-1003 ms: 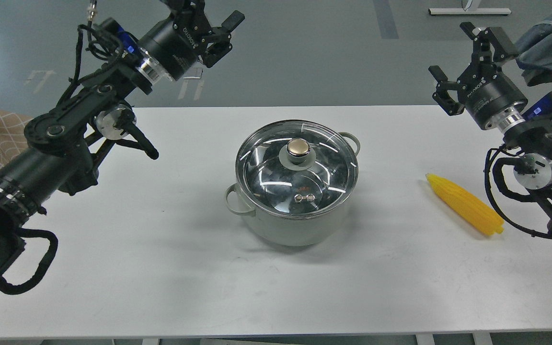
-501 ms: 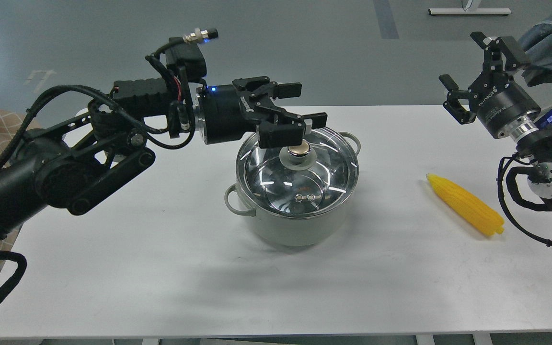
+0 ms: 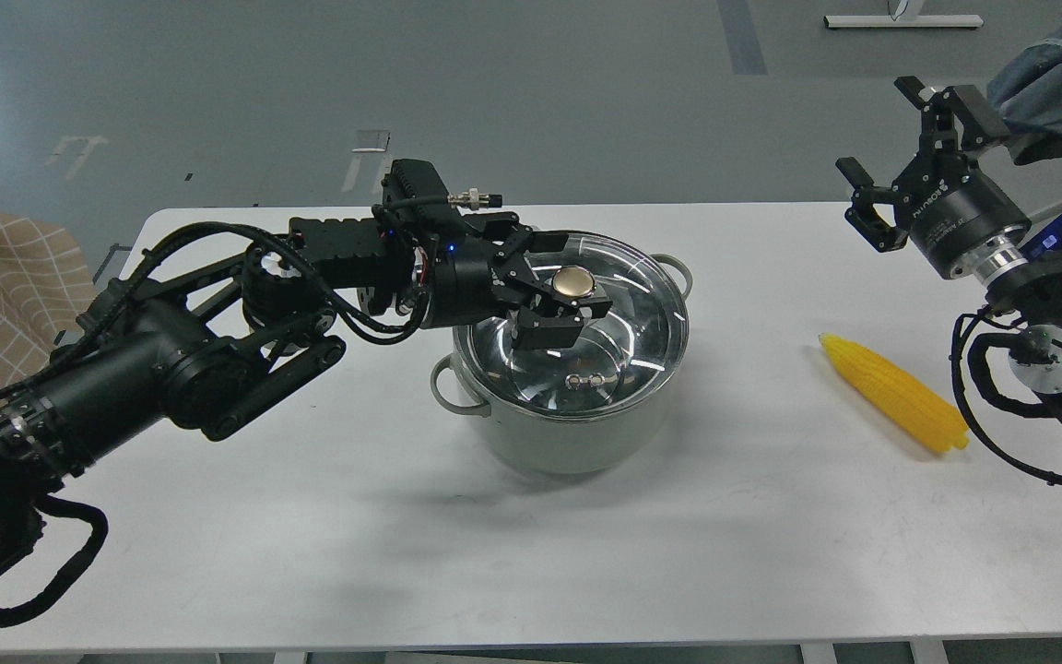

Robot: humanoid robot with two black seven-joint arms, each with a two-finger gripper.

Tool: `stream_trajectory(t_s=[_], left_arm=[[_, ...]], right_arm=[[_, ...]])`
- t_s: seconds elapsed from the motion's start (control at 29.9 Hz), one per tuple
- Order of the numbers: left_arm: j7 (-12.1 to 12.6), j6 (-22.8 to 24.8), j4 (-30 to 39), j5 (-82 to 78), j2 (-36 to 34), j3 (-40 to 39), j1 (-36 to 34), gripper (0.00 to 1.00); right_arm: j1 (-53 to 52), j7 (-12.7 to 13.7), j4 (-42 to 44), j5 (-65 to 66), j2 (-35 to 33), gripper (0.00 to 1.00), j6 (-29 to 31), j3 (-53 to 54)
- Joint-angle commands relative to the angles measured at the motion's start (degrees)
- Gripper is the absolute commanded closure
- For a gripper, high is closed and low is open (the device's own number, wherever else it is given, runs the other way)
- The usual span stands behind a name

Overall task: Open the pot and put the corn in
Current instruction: 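Reach the left gripper over the pot and grasp the lid's brass knob, then lift the glass lid off the pot and lower it onto the table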

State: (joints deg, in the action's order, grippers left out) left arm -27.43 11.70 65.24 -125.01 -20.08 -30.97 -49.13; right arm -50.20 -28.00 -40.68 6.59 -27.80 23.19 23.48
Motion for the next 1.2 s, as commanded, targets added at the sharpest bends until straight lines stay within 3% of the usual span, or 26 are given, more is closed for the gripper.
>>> stream_trajectory(t_s=[0.0,0.1,0.2,0.3,0.33,0.37,0.57,0.67,0.87,1.0,1.17], left_arm=[[0.0,0.0,-0.5,0.0,0.4,0.0,0.9,0.02],[0.1,0.0,-0.4,0.0,0.4,0.0,1.8,0.09],[0.2,0.0,-0.5,0.0,0.1,0.1,2.1,0.35],[0.2,0.0,-0.5,0.0,0.0,0.1,2.2,0.73],[0.3,0.0,-0.5,0.0,-0.1,0.0,2.2,0.95],[0.3,0.0,-0.5,0.0,-0.2,-0.1,2.1,1.00],[1.1,-0.2,1.8,0.0,-0.7,-1.3,-0.2,1.00],[1.1,-0.2,4.7,0.0,-4.5,-1.6,-2.7,1.00],[0.4,-2.6,8.6,5.9,-20.8,-1.8,-4.4,1.00],[-0.6,-8.2,8.8,9.0,-32.0,-0.6,-0.1,1.00],[-0.6,-15.5,7.8,12.9,-37.3,-0.6,11.2,1.00]], right_arm=[[0.0,0.0,-0.1,0.0,-0.1,0.00,0.0,0.0],[0.3,0.0,-0.1,0.0,-0.1,0.00,0.0,0.0],[0.4,0.0,-0.5,0.0,-0.1,0.00,0.0,0.1],[0.4,0.0,-0.7,0.0,-0.1,0.00,0.0,0.0],[0.4,0.0,-0.7,0.0,-0.1,0.00,0.0,0.1],[0.4,0.0,-0.7,0.0,-0.1,0.00,0.0,0.0],[0.5,0.0,-0.8,0.0,-0.1,0.00,0.0,0.0],[0.6,0.0,-0.9,0.0,-0.1,0.00,0.0,0.1],[0.6,0.0,-2.0,0.0,-1.6,0.00,0.0,0.1],[0.7,0.0,-2.0,0.0,-1.7,0.00,0.0,0.1],[0.7,0.0,-2.1,0.0,-1.6,0.00,0.0,0.1]])
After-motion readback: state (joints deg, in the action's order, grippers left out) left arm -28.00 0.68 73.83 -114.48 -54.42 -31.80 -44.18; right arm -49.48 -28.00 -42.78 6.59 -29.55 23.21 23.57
